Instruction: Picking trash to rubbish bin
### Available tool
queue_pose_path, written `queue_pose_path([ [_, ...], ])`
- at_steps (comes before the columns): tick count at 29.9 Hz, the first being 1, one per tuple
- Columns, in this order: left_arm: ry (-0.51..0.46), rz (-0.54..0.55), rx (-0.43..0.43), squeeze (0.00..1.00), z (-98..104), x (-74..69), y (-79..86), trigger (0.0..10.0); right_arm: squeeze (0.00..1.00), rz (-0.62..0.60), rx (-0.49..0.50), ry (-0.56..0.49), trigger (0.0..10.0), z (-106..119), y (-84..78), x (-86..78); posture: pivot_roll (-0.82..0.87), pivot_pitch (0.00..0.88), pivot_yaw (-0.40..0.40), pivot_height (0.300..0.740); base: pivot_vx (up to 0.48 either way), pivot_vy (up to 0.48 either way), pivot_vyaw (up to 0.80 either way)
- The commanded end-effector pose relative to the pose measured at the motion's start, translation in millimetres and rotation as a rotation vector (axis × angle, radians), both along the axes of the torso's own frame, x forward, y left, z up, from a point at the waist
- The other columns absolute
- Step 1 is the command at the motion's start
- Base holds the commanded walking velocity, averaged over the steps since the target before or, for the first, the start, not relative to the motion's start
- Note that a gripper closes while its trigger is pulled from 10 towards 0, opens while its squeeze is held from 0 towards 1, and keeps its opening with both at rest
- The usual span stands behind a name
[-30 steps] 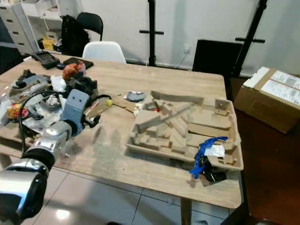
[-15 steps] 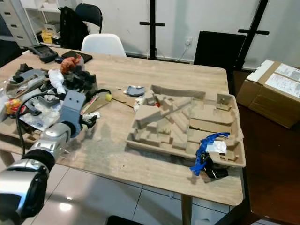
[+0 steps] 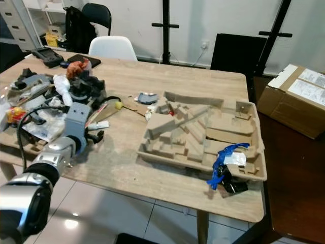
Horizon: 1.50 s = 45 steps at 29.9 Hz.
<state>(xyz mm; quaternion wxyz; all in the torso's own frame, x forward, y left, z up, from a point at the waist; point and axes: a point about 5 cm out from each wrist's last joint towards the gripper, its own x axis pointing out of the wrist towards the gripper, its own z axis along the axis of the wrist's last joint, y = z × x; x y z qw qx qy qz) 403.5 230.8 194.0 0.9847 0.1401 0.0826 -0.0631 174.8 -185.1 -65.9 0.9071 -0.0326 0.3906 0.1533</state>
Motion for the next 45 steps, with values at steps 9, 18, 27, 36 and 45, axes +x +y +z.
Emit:
queue_pose_path([
  [9,0.046,-0.044,0.047,0.00,-7,-1.5,-2.9,10.0,0.00,0.119,0.031,0.104,10.0,-13,19.7,-30.3,-0.07,0.241,0.067,0.740,0.000,0.000,0.00],
  [18,0.062,-0.154,-0.094,0.00,-7,-2.2,-11.7,10.0,0.00,0.124,0.028,0.103,10.0,-12,18.0,-31.0,-0.06,0.242,0.067,0.740,0.000,0.000,0.00],
  [27,0.240,-0.476,-0.139,0.00,-22,-11.8,-33.3,4.1,0.00,0.126,0.022,0.100,10.0,-11,17.7,-29.5,-0.05,0.236,0.060,0.740,0.000,0.000,0.00],
  [36,0.208,-0.545,-0.070,0.00,-11,-8.2,-44.2,10.0,0.00,0.125,0.018,0.102,10.0,-11,17.9,-24.4,-0.04,0.230,0.039,0.740,0.000,0.000,0.00],
  [45,0.015,-0.514,-0.165,0.00,16,0.9,-54.1,10.0,0.00,0.124,0.004,0.090,10.0,-8,17.3,-7.6,-0.02,0.200,0.008,0.740,0.000,0.000,0.00],
])
